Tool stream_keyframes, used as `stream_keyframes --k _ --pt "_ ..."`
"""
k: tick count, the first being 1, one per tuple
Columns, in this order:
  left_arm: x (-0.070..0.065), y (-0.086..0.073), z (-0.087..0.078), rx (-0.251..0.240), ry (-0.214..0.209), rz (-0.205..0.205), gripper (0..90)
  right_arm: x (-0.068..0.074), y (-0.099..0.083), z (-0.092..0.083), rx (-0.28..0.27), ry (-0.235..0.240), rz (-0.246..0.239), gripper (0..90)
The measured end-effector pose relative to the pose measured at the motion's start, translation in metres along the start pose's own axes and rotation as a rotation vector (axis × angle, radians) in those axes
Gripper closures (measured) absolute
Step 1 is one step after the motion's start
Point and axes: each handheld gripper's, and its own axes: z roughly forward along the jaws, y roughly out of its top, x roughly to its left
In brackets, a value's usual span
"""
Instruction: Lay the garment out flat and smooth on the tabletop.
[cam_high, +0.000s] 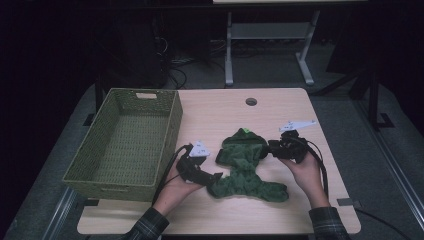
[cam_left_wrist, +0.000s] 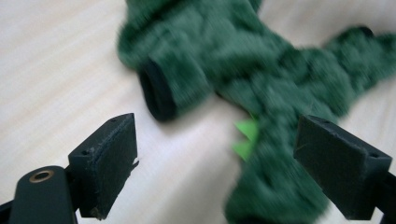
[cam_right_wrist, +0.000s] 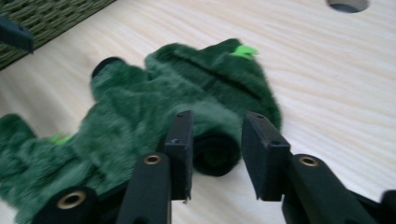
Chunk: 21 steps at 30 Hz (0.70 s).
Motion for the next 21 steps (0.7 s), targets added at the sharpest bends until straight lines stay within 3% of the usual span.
stream_keyframes --k 5,13,21 --pt "-0.013 -0.017 -0.005 0.018 0.008 0.016 12.9 0.011 -0.005 0.001 0.004 0.006 -0.031 67.8" --pt "-0.025 -0.04 -0.015 0.022 0.016 0.005 12.8 0.028 -0.007 0.001 -0.001 0.049 -0.076 71.3" --pt "-0.036 -0.058 -0.019 0.053 0.017 0.028 12.8 0.051 -0.008 0.002 0.009 0.094 -0.112 71.1"
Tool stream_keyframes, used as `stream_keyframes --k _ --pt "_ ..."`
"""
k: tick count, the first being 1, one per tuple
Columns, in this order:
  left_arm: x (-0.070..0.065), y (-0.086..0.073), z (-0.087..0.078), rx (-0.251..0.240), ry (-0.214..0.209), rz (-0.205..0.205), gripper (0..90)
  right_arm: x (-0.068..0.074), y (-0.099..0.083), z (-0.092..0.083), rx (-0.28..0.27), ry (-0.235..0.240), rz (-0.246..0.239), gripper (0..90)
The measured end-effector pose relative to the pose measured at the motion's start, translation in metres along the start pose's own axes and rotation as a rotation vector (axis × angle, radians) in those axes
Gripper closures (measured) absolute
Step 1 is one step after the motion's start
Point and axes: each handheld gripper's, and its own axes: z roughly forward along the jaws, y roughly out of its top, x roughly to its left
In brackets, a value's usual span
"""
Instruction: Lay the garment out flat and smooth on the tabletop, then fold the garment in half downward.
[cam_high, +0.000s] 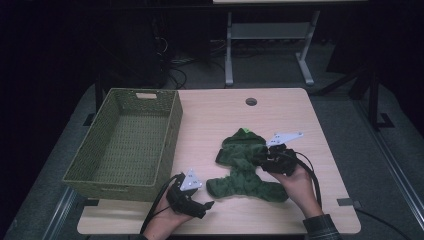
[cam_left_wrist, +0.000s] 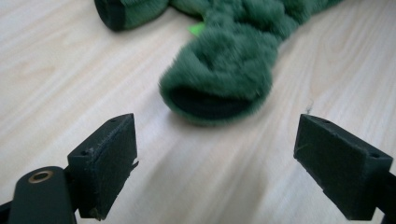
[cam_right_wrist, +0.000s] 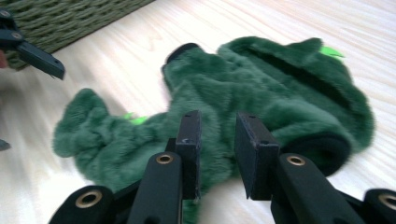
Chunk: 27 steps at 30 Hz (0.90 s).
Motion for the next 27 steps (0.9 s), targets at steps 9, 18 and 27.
stream_keyframes --k 9,18,27 --pt "-0.004 -0.01 0.003 0.022 0.011 0.006 12.8 0.026 0.0 0.004 0.008 0.053 -0.023 71.2" --pt "-0.003 -0.016 0.011 -0.005 -0.001 0.021 12.7 0.055 0.006 0.014 0.016 0.107 -0.079 71.8" --pt "-0.001 -0.021 0.011 -0.05 -0.013 0.03 12.8 0.081 0.011 0.03 0.042 0.148 -0.116 73.7"
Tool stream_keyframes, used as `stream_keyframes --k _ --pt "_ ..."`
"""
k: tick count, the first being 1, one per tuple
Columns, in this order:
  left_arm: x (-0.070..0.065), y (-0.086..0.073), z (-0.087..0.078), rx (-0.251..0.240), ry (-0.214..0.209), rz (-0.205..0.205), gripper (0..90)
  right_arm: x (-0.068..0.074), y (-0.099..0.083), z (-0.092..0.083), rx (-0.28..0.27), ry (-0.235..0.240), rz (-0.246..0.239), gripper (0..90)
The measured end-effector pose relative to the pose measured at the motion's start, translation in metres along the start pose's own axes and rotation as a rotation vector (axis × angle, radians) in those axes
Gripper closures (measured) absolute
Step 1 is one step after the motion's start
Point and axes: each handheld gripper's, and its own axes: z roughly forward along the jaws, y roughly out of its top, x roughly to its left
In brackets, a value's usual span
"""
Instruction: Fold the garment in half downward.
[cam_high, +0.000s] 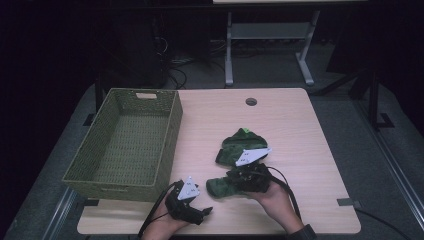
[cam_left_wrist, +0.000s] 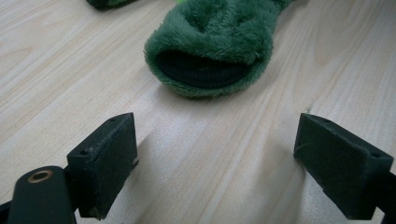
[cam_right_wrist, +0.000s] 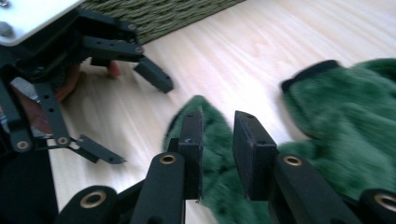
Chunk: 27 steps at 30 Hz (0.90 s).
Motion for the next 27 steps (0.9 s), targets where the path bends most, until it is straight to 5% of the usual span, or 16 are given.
stream_keyframes --k 17,27 --pt "0.0 0.0 0.0 0.002 0.001 0.001 12.7 0.031 0.005 0.042 0.064 0.069 -0.058 75.6" --pt "0.0 0.0 0.0 0.002 0.003 0.003 12.7 0.028 -0.005 0.066 0.137 -0.043 -0.12 72.6"
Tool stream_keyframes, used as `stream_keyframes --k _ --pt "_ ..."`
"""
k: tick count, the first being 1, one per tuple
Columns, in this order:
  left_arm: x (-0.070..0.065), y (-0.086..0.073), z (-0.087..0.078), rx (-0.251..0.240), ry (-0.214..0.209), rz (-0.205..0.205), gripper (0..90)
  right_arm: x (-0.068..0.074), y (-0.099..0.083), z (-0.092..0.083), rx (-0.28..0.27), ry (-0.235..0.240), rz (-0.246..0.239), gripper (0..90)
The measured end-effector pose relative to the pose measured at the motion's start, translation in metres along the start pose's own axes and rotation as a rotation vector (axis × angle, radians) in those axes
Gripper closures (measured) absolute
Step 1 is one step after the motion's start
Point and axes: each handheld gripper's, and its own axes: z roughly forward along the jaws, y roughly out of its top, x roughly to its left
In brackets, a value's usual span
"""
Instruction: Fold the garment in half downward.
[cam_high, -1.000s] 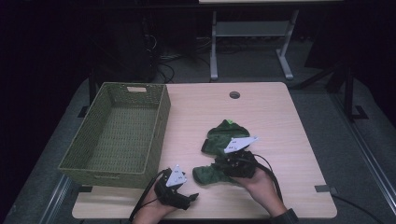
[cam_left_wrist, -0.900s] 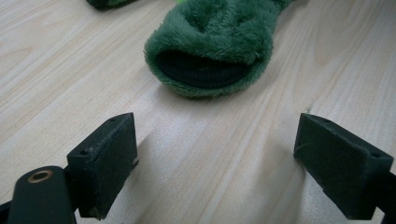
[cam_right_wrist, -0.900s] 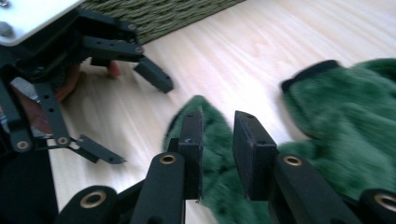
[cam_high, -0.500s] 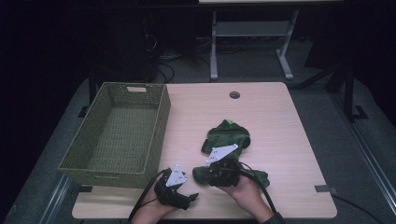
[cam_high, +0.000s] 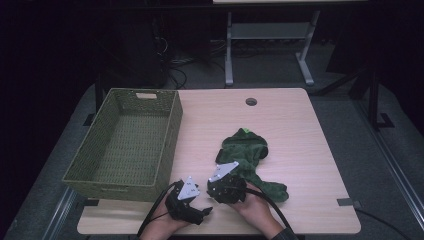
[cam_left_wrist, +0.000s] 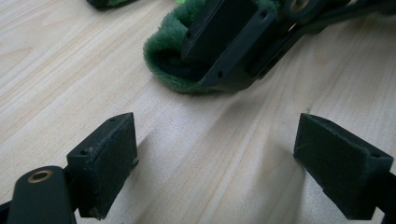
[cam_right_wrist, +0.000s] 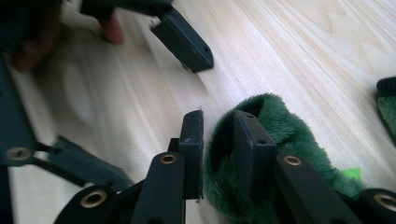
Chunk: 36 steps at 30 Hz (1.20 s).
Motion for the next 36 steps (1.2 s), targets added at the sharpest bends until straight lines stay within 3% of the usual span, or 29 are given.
stream_keyframes --k 2,6,9,13,16,21,29,36 --pt "0.0 0.0 0.0 0.001 0.0 0.003 12.8 0.0 -0.002 0.004 0.0 -0.002 0.004 72.7" --pt "0.0 0.0 0.0 0.004 0.001 0.009 12.7 0.002 -0.004 0.005 -0.008 -0.028 0.002 81.3" --pt "0.001 0.0 0.0 0.005 0.0 0.011 12.7 0.005 -0.005 0.004 -0.008 -0.035 -0.032 85.6" --pt "0.001 0.0 0.0 0.004 0.0 0.01 12.7 0.005 -0.006 0.002 -0.005 0.019 -0.028 86.1" --pt "0.0 0.0 0.0 0.002 -0.001 0.0 12.7 0.005 -0.007 -0.003 -0.027 0.071 0.004 86.1" --pt "0.0 0.0 0.0 0.001 -0.001 -0.001 12.8 0.003 -0.007 -0.019 -0.084 0.102 0.029 85.9" --pt "-0.001 0.0 0.0 -0.002 -0.004 -0.008 12.7 -0.012 -0.013 -0.049 -0.171 0.124 0.092 85.4" --pt "0.0 0.0 0.0 -0.001 -0.002 -0.004 12.7 -0.028 -0.023 -0.071 -0.213 0.084 0.127 85.1"
